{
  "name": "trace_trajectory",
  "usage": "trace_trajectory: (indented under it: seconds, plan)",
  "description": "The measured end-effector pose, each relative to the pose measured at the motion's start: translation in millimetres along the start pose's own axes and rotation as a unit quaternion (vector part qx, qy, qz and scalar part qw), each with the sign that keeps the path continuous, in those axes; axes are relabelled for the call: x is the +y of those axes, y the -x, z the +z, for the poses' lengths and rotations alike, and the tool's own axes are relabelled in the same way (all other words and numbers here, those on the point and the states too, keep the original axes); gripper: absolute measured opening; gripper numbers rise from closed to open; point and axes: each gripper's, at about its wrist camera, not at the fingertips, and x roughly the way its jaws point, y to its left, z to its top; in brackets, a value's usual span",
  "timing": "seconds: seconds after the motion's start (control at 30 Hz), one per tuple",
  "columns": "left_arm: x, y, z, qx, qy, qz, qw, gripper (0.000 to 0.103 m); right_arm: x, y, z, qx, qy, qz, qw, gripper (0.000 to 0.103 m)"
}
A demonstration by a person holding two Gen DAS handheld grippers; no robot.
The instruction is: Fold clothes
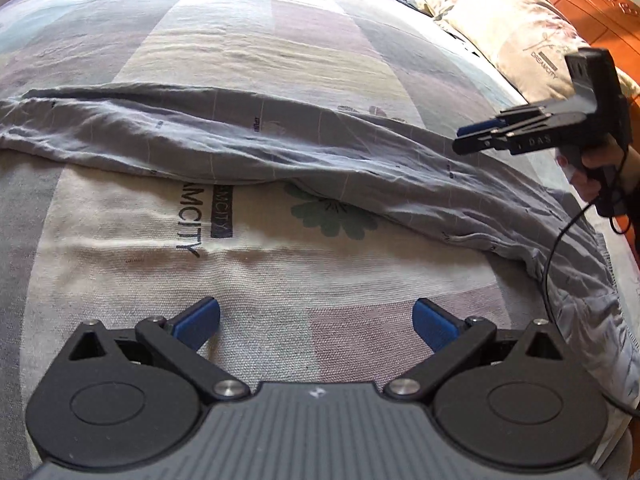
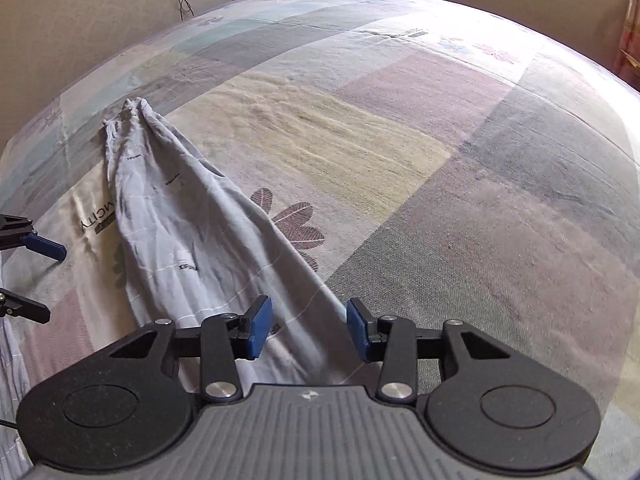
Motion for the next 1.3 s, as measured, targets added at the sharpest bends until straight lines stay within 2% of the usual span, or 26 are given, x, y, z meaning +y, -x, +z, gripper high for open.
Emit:
trace_trajectory:
  seconds: [0.1, 0.2, 0.3, 0.33, 0.43, 0.53, 0.6, 0.7, 0.77, 0.9, 0.97, 1.07, 1.17, 1.3]
  plan:
    - [-5, -7, 4, 0.000, -0.040, 0.006, 0.9992, 0.102, -15, -12, 3, 0.022, 0.012, 0.030, 0.999, 0.047]
    - [-5, -12, 7, -0.007, -0.040, 0.004, 0.9992, 0.102, -33, -20, 7, 0.044, -0.002, 0.087, 0.995, 0.049]
    - [-5, -16, 7, -0.018, -0.036, -0.001, 0.9992, 0.102, -51, -30, 17, 0.073, -0.031, 0.176, 0.981, 0.049]
    - [-6, -17, 7, -0.021, -0.037, -0.003, 0.9991, 0.102, -55, -36, 21, 0.081, -0.037, 0.197, 0.976, 0.053]
    - [-7, -19, 7, -0.027, -0.042, -0.001, 0.9988, 0.102, -65, -57, 34, 0.087, -0.064, 0.249, 0.962, 0.053]
    - [-8, -21, 8, -0.031, -0.047, 0.002, 0.9984, 0.102, -70, -73, 36, 0.084, -0.092, 0.285, 0.950, 0.047]
    - [-6, -21, 6, -0.033, -0.053, -0.003, 0.9980, 0.102, -71, -69, 29, 0.090, -0.094, 0.294, 0.947, 0.046]
    - [-5, -21, 5, -0.036, -0.054, -0.005, 0.9979, 0.102, -79, -62, 15, 0.095, -0.107, 0.294, 0.945, 0.033]
    - [-5, -21, 5, -0.038, -0.054, -0.006, 0.9978, 0.102, -80, -63, 10, 0.089, -0.108, 0.269, 0.953, 0.000]
    - [-6, -20, 6, -0.035, -0.055, -0.001, 0.9979, 0.102, -66, -49, 13, 0.054, -0.051, 0.222, 0.972, 0.000]
    - [-6, -20, 6, -0.033, -0.053, -0.001, 0.9981, 0.102, -71, -39, 16, 0.034, -0.053, 0.194, 0.979, 0.002]
    - [-6, -20, 5, -0.031, -0.052, 0.001, 0.9981, 0.102, -85, -30, 19, 0.020, -0.079, 0.161, 0.984, 0.002]
    - [-7, -20, 4, -0.032, -0.054, 0.004, 0.9980, 0.102, -85, -31, 16, 0.025, -0.088, 0.149, 0.985, 0.004]
    - [-7, -20, 3, -0.033, -0.058, 0.004, 0.9978, 0.102, -83, -11, 9, 0.019, -0.089, 0.128, 0.988, 0.017]
